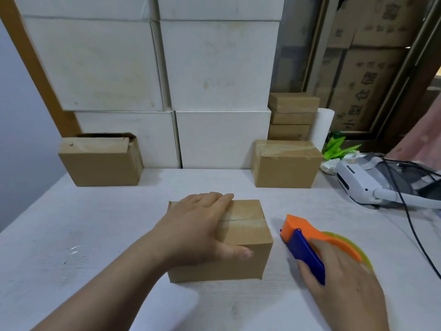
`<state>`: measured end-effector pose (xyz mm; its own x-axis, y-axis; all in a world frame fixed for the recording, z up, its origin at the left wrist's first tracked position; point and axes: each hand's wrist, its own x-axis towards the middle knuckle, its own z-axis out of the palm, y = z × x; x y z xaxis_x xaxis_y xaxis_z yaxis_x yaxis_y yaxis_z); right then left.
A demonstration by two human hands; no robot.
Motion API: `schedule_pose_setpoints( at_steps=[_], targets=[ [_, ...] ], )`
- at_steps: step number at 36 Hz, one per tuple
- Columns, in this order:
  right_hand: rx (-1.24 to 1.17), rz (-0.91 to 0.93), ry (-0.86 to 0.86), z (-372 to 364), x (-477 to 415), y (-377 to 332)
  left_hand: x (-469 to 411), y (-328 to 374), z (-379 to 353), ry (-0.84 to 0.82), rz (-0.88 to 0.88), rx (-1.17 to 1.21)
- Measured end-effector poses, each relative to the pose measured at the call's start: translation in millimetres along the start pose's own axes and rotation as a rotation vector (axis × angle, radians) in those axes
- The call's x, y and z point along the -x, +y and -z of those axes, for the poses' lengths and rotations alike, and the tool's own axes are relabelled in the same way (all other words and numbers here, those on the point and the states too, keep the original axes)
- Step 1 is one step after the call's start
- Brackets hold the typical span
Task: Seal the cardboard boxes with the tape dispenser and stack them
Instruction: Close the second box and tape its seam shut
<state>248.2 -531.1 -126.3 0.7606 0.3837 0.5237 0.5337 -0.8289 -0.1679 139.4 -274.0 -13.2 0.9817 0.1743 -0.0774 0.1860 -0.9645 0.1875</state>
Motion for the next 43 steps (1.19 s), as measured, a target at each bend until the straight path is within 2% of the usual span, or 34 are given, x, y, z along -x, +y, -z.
schedule_pose_setpoints(
  at_steps=[8, 10, 12, 13, 15, 17, 20, 23, 27, 32, 35, 39, 41, 43],
  targets=[
    [0.012, -0.068, 0.119, 7.7, 4.3, -7.4, -0.4, -0.2, -1.1, -0.006, -0.004, -0.016],
    [-0.102, -0.066, 0.211, 17.4, 1.0, -21.9, -1.3, 0.8, -1.9, -0.003, 0.004, -0.018],
    [-0.378, -0.072, 0.229, 30.5, -3.9, -48.2, -3.4, 3.0, -4.3, 0.02, 0.029, -0.04],
    [-0.568, -0.13, 0.171, 36.2, -7.8, -64.2, -5.0, 4.7, -5.5, 0.039, 0.051, -0.055],
    [-0.922, -0.302, -0.052, 40.9, -19.0, -94.7, -9.3, 8.5, -7.3, 0.057, 0.114, -0.085],
    [-1.103, -0.451, -0.272, 39.1, -36.8, -118.9, -13.4, 13.6, -7.3, 0.032, 0.174, -0.115],
    [-1.271, -0.576, -0.371, 20.9, -68.9, -136.3, -16.6, 17.8, -2.7, -0.033, 0.233, -0.121],
    [-1.321, -0.613, -0.375, 0.1, -96.9, -139.9, -8.6, 12.7, 9.3, -0.115, 0.214, -0.011],
    [-1.43, -0.623, -0.524, -15.1, -119.9, -128.0, 20.4, -0.4, 4.8, -0.139, 0.113, 0.387],
    [-1.436, -0.512, -0.6, -27.0, -128.9, -124.2, 34.7, -10.5, -39.1, 0.212, -0.151, 0.71],
    [-1.439, -0.494, -0.663, -32.4, -131.3, -120.0, 34.6, -14.7, -56.7, 0.335, -0.241, 0.876],
    [-1.404, -0.473, -0.75, -33.9, -130.9, -117.0, 31.6, -19.7, -72.1, 0.513, -0.293, 0.892],
    [-1.322, -0.416, -0.64, -29.5, -130.4, -116.6, 29.1, -19.7, -74.9, 0.575, -0.311, 0.862],
    [-1.131, -0.301, -0.399, -21.1, -123.9, -104.5, 27.9, -19.4, -78.0, 0.584, -0.309, 0.86]
  ],
)
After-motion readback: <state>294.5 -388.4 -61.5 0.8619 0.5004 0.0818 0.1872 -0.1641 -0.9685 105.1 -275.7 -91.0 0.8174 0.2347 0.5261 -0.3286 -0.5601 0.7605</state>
